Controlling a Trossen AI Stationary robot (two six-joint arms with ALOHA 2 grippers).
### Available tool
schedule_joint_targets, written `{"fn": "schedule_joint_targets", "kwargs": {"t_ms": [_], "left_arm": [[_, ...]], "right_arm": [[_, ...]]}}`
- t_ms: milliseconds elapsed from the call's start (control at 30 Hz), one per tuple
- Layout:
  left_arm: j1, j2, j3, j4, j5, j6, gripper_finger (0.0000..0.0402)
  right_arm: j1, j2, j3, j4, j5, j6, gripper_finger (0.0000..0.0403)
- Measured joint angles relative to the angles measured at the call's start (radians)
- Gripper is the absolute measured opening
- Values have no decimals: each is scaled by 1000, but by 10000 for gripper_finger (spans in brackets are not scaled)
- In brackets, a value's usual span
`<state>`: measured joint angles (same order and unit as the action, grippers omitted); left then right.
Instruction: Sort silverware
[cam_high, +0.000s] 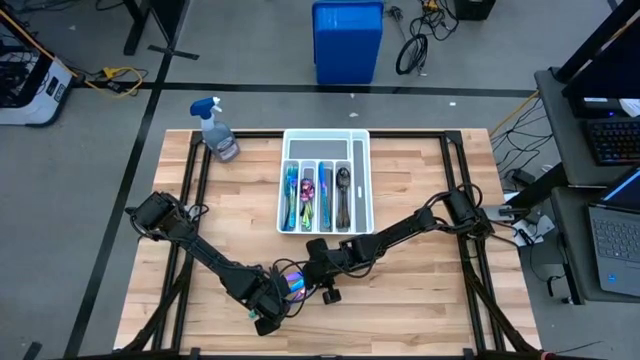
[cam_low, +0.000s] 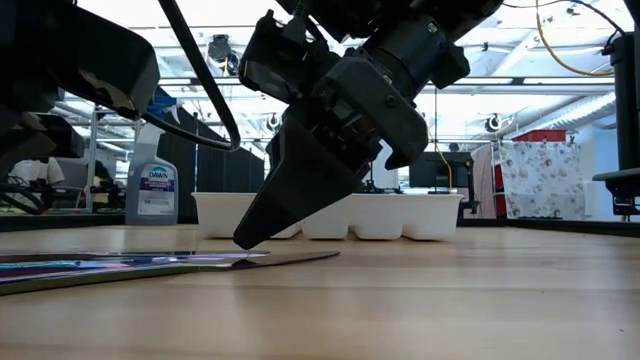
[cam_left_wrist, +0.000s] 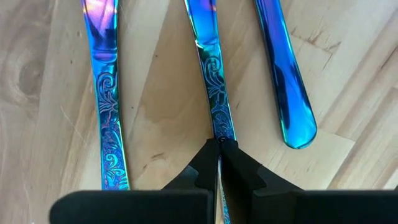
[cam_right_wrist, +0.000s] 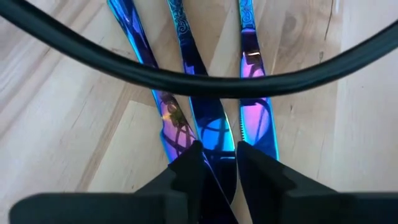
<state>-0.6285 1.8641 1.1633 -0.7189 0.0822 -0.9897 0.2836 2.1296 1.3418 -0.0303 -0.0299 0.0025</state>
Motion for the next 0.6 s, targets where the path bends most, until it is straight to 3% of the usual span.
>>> {"fn": "schedule_joint_targets", "kwargs": {"t_ms": [600], "left_arm": [[-1, -1, 77, -81, -42, -29, 1]], "right_arm": [[0, -2, 1, 0, 0, 0, 100]]}}
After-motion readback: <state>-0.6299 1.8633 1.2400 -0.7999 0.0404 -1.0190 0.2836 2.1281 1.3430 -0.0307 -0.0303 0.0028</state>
